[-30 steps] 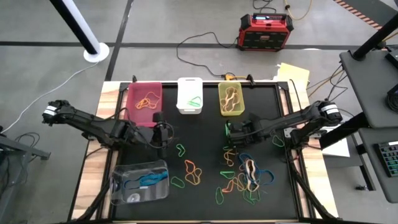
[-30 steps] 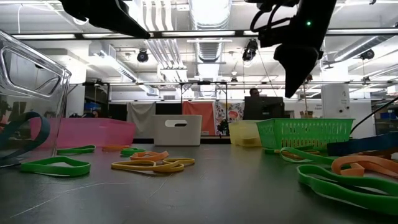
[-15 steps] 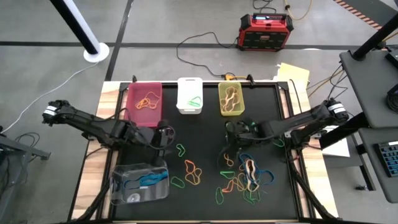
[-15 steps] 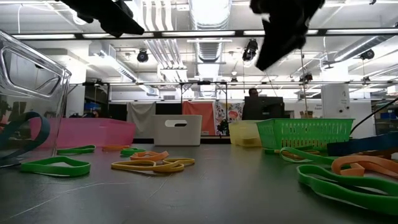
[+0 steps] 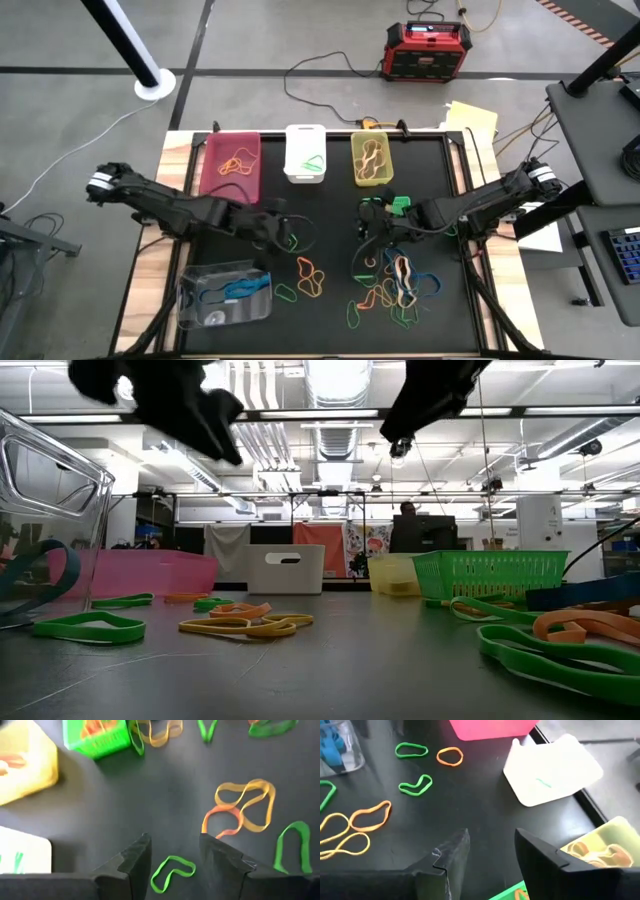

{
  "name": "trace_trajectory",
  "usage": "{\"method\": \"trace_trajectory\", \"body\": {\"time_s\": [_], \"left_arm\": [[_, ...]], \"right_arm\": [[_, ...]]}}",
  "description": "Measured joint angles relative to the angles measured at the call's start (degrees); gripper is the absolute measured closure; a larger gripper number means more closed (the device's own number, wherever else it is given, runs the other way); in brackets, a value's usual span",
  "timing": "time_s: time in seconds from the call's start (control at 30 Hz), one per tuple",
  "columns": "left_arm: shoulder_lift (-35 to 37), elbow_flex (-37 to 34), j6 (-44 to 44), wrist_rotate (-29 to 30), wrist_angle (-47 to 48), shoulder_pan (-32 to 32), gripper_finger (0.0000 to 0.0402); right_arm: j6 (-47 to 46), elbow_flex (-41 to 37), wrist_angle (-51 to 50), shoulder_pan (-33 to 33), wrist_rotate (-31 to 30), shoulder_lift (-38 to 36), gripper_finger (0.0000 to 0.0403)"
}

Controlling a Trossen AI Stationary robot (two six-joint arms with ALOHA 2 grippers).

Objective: Sort rubber bands into baskets
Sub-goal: Put the green rubber band into the white bin

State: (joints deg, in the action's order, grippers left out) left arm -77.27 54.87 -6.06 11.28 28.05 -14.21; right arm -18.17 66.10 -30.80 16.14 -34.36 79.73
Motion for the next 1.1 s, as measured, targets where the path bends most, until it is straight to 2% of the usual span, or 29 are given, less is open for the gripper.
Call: {"method": "trace_trajectory", "body": {"time_s": [0.23, 0.5, 0.73, 0.93, 1.1], "left_arm": [[-6.75, 0.73, -3.61, 0.10, 2.07, 3.56, 0.0256], [-11.63, 1.20, -0.76, 0.14, 2.25, 5.72, 0.0255], [-16.45, 1.95, 0.13, 0.12, 3.13, 5.85, 0.0236], [-21.77, 6.14, 0.54, 0.14, 4.44, 6.14, 0.0221], [-25.78, 9.73, -2.51, -0.22, 7.89, 6.36, 0.0222]], "right_arm": [[1.57, -0.23, -0.20, 0.48, -0.16, -3.55, 0.0226], [1.68, -3.12, 1.70, 0.46, -0.38, -6.57, 0.0207], [1.55, -6.17, 5.48, 0.46, -0.33, -6.72, 0.0202], [1.29, -7.56, 6.37, 0.46, -0.78, -6.64, 0.0202], [1.28, -7.82, 6.48, 0.46, -1.73, -6.63, 0.0202]]}}
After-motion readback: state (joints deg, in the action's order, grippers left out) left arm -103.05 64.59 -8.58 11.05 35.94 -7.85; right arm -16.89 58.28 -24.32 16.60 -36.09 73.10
